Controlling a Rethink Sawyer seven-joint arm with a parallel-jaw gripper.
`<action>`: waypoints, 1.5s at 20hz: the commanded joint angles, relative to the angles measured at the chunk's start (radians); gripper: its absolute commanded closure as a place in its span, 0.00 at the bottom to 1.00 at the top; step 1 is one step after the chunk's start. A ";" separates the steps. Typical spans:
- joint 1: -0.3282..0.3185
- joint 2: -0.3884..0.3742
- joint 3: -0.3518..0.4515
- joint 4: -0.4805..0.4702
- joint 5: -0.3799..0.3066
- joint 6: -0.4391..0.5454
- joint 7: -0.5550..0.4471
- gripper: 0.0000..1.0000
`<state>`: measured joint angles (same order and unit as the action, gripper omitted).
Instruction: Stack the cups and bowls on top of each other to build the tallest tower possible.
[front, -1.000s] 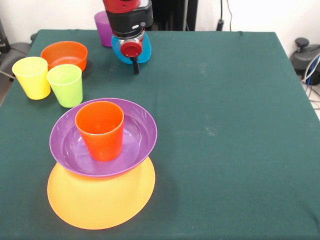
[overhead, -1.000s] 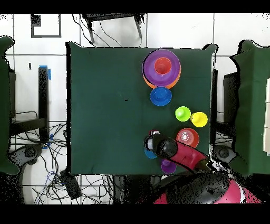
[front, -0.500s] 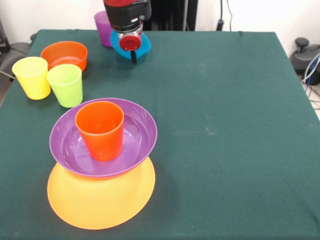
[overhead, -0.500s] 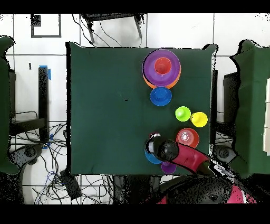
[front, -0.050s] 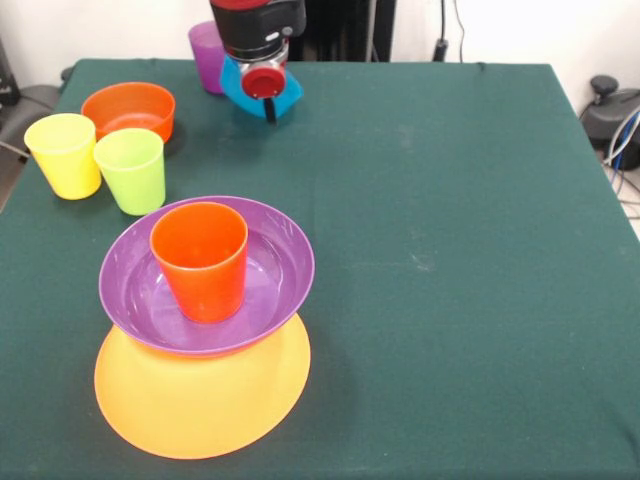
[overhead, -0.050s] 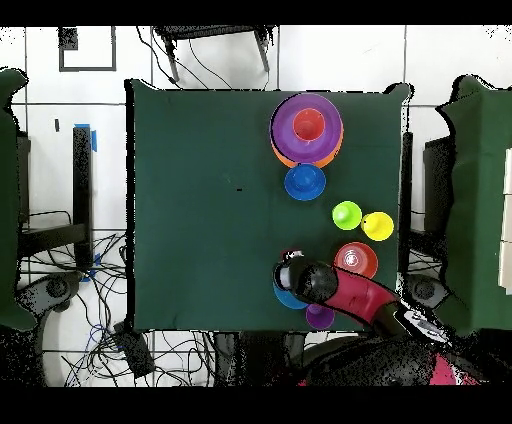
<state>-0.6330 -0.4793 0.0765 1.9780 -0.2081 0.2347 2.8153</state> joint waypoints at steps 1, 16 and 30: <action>0.052 -0.076 0.117 -0.057 0.050 0.124 -0.020 1.00; 0.045 -0.239 0.151 -0.081 0.113 0.278 -0.037 1.00; 0.058 -0.222 0.188 -0.190 0.164 0.331 -0.043 1.00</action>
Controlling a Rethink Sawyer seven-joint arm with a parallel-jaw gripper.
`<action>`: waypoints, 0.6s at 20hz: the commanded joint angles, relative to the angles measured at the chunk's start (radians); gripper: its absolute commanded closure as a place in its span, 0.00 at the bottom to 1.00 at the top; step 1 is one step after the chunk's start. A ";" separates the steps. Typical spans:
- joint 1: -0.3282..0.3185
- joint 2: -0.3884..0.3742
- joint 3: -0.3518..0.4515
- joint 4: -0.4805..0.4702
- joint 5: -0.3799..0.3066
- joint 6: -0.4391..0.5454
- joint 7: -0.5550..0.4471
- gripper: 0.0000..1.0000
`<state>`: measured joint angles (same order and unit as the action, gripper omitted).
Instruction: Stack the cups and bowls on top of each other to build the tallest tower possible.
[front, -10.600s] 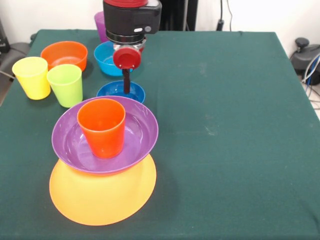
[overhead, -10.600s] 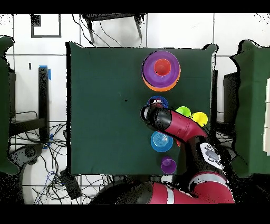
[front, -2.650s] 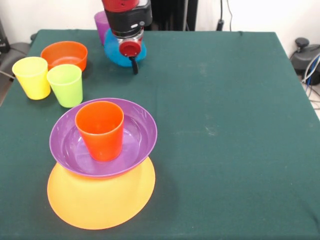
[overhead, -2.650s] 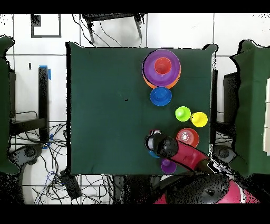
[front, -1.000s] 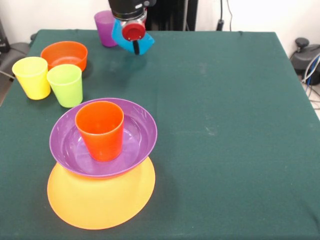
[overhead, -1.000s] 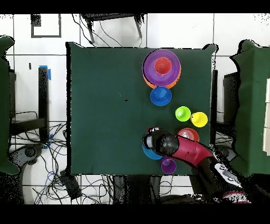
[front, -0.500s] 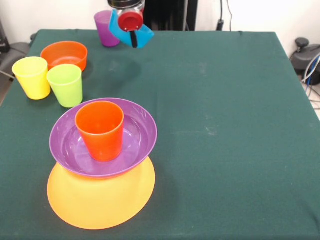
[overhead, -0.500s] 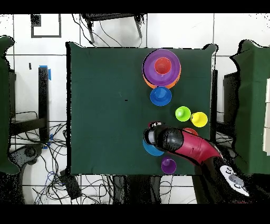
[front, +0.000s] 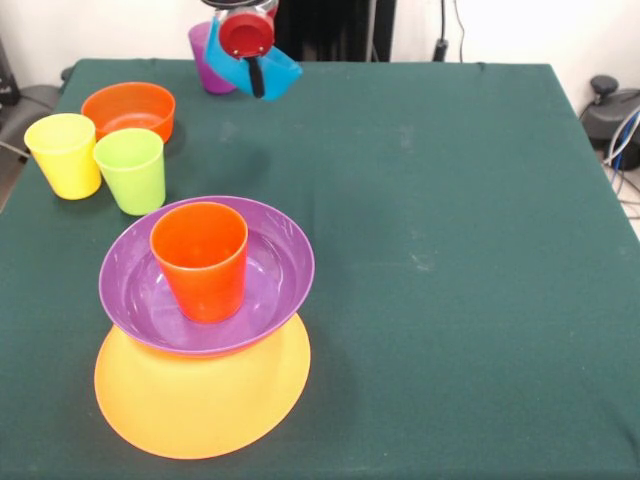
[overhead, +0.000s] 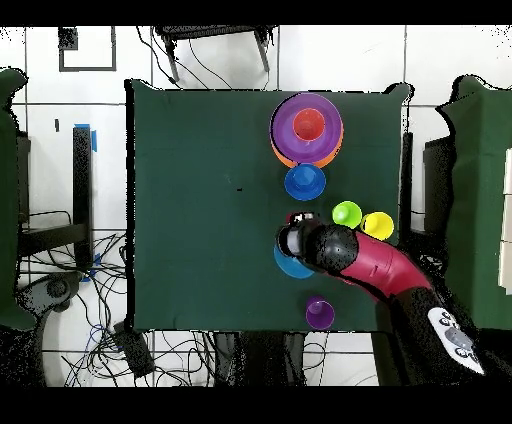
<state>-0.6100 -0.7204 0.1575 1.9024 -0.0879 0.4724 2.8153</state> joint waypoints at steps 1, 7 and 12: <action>0.037 0.023 0.107 -0.123 0.046 0.096 -0.044 1.00; 0.045 0.053 0.100 -0.178 0.047 0.114 -0.052 1.00; 0.055 0.071 0.096 -0.196 0.043 0.108 -0.045 1.00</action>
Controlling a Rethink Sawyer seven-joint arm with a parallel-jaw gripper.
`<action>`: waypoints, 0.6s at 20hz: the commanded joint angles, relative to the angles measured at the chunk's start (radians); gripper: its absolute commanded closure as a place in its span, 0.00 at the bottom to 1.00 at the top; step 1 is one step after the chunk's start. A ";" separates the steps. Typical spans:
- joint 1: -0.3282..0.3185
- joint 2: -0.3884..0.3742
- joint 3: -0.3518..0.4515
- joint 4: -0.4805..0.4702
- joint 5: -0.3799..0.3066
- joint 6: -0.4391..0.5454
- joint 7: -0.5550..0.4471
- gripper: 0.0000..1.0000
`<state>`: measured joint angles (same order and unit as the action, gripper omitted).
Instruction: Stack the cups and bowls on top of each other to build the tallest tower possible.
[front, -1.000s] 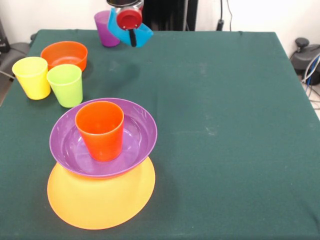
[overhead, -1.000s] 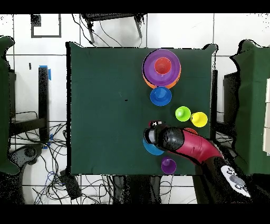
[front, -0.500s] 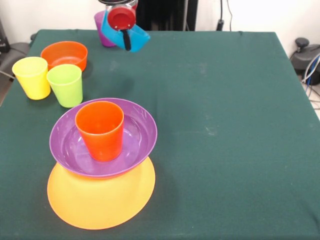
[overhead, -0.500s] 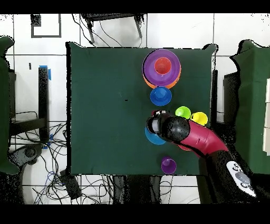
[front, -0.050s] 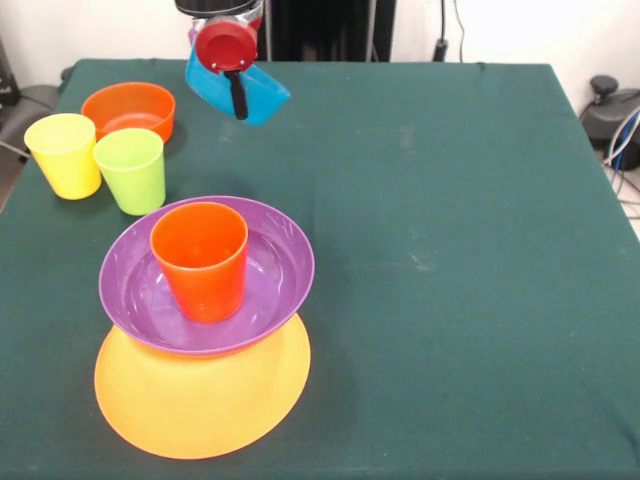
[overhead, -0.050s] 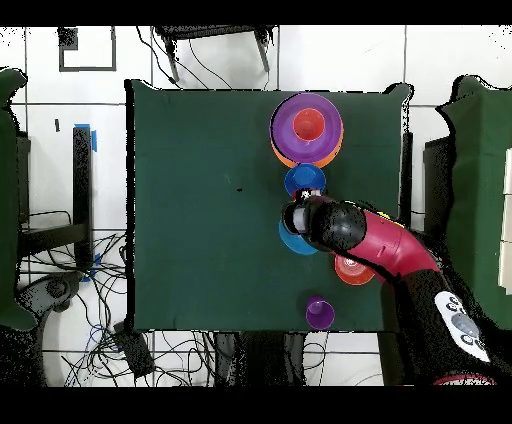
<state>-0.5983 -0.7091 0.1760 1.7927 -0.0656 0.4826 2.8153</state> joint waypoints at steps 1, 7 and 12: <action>0.043 0.064 0.077 -0.089 0.019 0.093 -0.045 1.00; 0.048 0.081 0.074 -0.110 0.013 0.094 -0.044 1.00; 0.053 0.091 0.075 -0.132 0.016 0.106 -0.042 1.00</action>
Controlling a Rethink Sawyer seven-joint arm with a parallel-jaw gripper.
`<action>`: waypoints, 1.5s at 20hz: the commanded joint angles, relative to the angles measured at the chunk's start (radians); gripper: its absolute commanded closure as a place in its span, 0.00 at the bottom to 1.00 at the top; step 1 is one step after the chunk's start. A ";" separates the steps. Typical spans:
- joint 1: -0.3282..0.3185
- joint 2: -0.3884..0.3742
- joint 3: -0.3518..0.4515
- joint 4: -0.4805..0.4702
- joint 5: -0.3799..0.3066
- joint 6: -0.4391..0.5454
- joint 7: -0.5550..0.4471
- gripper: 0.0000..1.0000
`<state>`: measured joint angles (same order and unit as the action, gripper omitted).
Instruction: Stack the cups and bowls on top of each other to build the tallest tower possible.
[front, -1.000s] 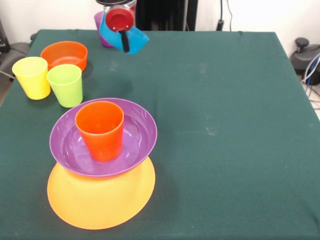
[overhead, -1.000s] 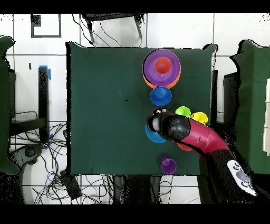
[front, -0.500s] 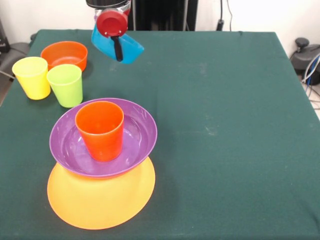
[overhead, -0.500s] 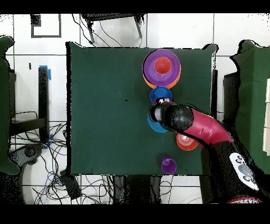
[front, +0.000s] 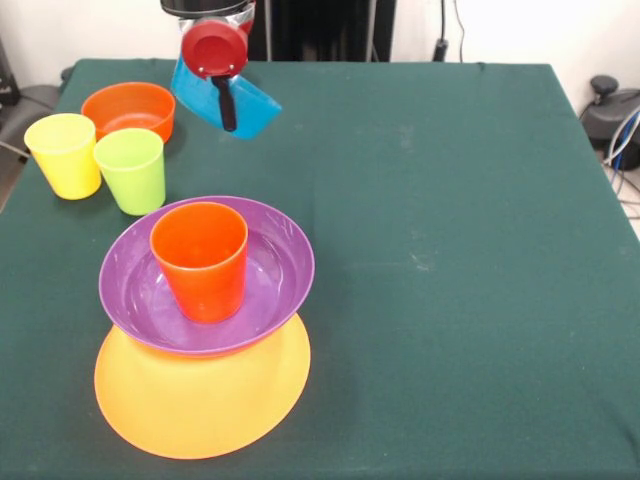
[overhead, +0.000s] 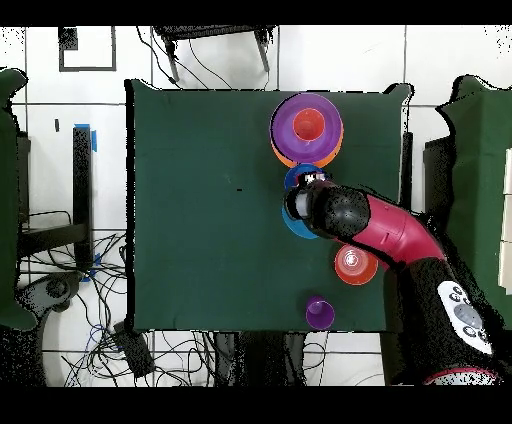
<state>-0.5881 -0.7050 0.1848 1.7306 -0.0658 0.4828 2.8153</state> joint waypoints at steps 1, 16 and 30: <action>0.044 0.087 0.066 -0.072 0.017 0.109 -0.042 1.00; 0.045 0.106 0.066 -0.106 0.013 0.116 -0.055 1.00; 0.028 0.053 0.087 -0.183 0.044 0.229 -0.071 1.00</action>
<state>-0.5729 -0.6713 0.1884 1.6339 -0.0513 0.5994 2.8153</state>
